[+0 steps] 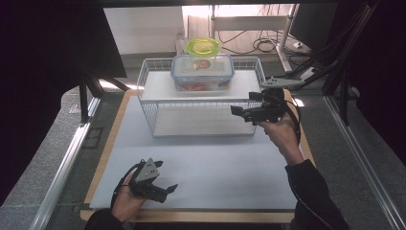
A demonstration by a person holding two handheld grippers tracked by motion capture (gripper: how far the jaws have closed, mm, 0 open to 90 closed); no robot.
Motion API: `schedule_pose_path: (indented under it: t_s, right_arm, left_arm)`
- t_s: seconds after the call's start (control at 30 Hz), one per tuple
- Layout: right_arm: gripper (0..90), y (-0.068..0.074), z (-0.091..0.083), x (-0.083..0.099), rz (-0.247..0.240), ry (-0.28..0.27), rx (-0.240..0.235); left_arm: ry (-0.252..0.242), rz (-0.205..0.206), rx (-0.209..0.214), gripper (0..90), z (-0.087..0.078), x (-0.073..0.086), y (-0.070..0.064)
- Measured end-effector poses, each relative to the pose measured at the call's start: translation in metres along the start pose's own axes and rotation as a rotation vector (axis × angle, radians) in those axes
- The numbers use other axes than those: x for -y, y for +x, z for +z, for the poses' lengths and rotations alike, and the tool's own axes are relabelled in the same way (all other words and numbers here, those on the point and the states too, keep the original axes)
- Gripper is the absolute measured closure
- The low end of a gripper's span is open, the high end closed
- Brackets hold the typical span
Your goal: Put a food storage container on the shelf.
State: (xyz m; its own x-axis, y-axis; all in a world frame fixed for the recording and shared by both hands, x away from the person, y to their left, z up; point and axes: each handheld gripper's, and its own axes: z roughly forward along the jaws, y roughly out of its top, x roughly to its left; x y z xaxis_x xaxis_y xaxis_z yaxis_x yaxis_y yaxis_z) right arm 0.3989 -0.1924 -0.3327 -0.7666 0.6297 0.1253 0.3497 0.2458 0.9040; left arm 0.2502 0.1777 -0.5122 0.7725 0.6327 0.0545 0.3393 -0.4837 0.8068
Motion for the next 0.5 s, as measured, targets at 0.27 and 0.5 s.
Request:
schedule_pose_path:
  t_s: [0.27, 0.5]
  right_arm:
    - [2.4, 0.006, -0.002, 0.017, -0.024, 0.01, 0.01]
    - [1.4, 0.014, 0.0, 0.034, -0.047, 0.033, 0.013]
  left_arm:
    - [0.005, 0.001, 0.004, 5.4, 0.001, 0.0, 0.0]
    - [0.009, 0.002, 0.005, 5.4, 0.001, 0.0, 0.0]
